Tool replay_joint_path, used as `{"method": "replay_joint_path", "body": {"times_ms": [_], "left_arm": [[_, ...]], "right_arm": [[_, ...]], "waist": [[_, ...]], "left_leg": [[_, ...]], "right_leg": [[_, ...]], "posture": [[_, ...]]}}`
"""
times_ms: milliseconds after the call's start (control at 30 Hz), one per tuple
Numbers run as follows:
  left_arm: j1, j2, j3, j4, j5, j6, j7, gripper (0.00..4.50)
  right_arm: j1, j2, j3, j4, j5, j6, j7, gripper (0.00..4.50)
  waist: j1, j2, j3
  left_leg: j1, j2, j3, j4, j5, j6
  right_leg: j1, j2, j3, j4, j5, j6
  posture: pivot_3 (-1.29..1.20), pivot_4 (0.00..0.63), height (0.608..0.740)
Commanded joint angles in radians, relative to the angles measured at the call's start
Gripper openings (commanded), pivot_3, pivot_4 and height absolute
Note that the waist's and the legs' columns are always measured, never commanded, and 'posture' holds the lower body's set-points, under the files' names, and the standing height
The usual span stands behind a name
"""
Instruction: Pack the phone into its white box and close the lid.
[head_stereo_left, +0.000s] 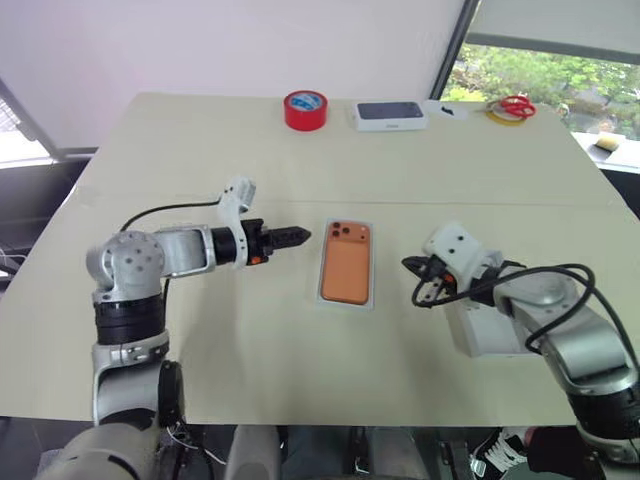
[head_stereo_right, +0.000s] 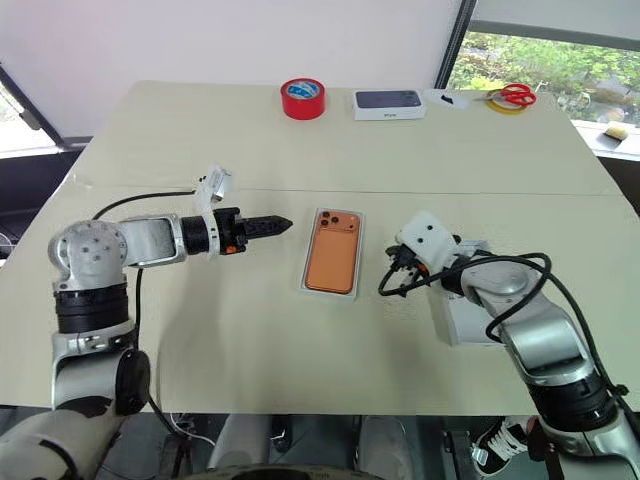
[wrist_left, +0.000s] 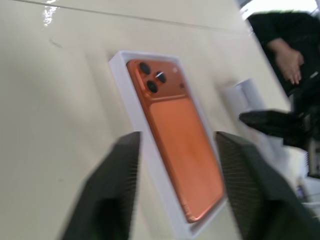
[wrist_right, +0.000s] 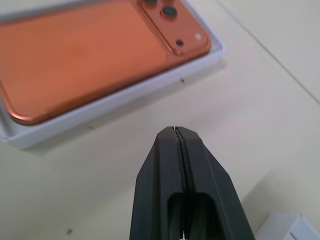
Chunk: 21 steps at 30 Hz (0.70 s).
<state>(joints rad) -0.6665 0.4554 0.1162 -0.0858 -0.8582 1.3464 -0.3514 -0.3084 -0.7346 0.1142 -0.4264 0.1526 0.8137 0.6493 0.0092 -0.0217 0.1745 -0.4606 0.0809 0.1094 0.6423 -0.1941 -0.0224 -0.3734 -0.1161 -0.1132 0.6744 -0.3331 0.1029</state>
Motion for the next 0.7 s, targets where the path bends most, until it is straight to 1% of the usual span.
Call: {"method": "replay_joint_path", "body": {"times_ms": [33, 67, 167, 267, 400, 467, 567, 700], "left_arm": [[0.037, 0.064, -0.219, -0.056, 0.17, -0.185, -0.1, 0.3], [0.041, 0.058, -0.25, -0.046, 0.195, -0.211, -0.108, 0.06], [0.035, 0.024, -0.308, -0.008, 0.243, -0.255, -0.135, 0.06], [0.03, -0.001, -0.365, 0.005, 0.292, -0.296, -0.169, 0.06], [0.017, -0.041, -0.402, 0.022, 0.327, -0.308, -0.201, 0.06], [0.015, -0.057, -0.407, 0.021, 0.333, -0.302, -0.216, 0.06], [0.007, -0.09, -0.441, 0.019, 0.351, -0.296, -0.24, 0.06], [-0.025, -0.174, -0.48, 0.058, 0.376, -0.305, -0.263, 0.06]], "right_arm": [[-0.062, 0.034, 0.074, 0.01, -0.057, 0.028, -0.049, 0.0], [-0.079, 0.047, 0.102, 0.02, -0.075, 0.043, -0.063, 0.0], [-0.125, 0.09, 0.165, 0.054, -0.117, 0.069, -0.098, 0.0], [-0.159, 0.139, 0.202, 0.089, -0.134, 0.087, -0.117, 0.0], [-0.161, 0.151, 0.249, 0.098, -0.166, 0.076, -0.116, 0.0], [-0.155, 0.152, 0.244, 0.088, -0.167, 0.081, -0.111, 0.0], [-0.13, 0.126, 0.215, 0.057, -0.163, 0.097, -0.094, 0.0], [-0.059, 0.057, 0.16, -0.015, -0.146, 0.121, -0.063, 0.0]], "waist": [[0.0, 0.0, 0.0], [0.001, 0.001, 0.0], [0.004, 0.0, 0.0], [0.003, 0.001, 0.0], [0.003, 0.001, 0.0], [0.004, 0.001, 0.0], [0.008, 0.001, 0.0], [0.026, 0.001, 0.0]], "left_leg": [[0.0, 0.0, 0.0, -0.001, 0.0, 0.0], [0.0, 0.001, 0.0, -0.001, 0.001, -0.001], [-0.001, 0.001, 0.001, 0.0, 0.0, -0.001], [-0.002, 0.001, 0.001, 0.0, 0.0, 0.001], [-0.001, 0.001, 0.001, 0.0, -0.001, 0.002], [-0.001, 0.001, 0.001, 0.001, -0.001, 0.002], [-0.001, 0.0, 0.001, 0.002, -0.002, 0.003], [-0.002, -0.001, 0.001, 0.003, -0.002, 0.004]], "right_leg": [[0.0, 0.0, 0.0, 0.0, 0.0, 0.0], [-0.001, 0.001, 0.0, 0.0, 0.0, 0.0], [-0.001, 0.001, 0.0, 0.0, 0.0, 0.0], [-0.001, 0.0, 0.0, 0.0, 0.0, 0.0], [-0.001, 0.0, 0.0, 0.0, 0.0, 0.0], [-0.001, 0.0, 0.0, 0.0, 0.0, 0.0], [0.0, 0.0, 0.0, 0.0, 0.0, 0.0], [0.001, -0.001, 0.0, 0.0, 0.0, 0.0]], "posture": [[0.0, 0.15, 0.73], [0.0, 0.15, 0.73], [0.0, 0.15, 0.73], [0.0, 0.15, 0.73], [0.0, 0.15, 0.73], [0.0, 0.15, 0.73], [0.0, 0.15, 0.73], [0.0, 0.15, 0.73]]}}
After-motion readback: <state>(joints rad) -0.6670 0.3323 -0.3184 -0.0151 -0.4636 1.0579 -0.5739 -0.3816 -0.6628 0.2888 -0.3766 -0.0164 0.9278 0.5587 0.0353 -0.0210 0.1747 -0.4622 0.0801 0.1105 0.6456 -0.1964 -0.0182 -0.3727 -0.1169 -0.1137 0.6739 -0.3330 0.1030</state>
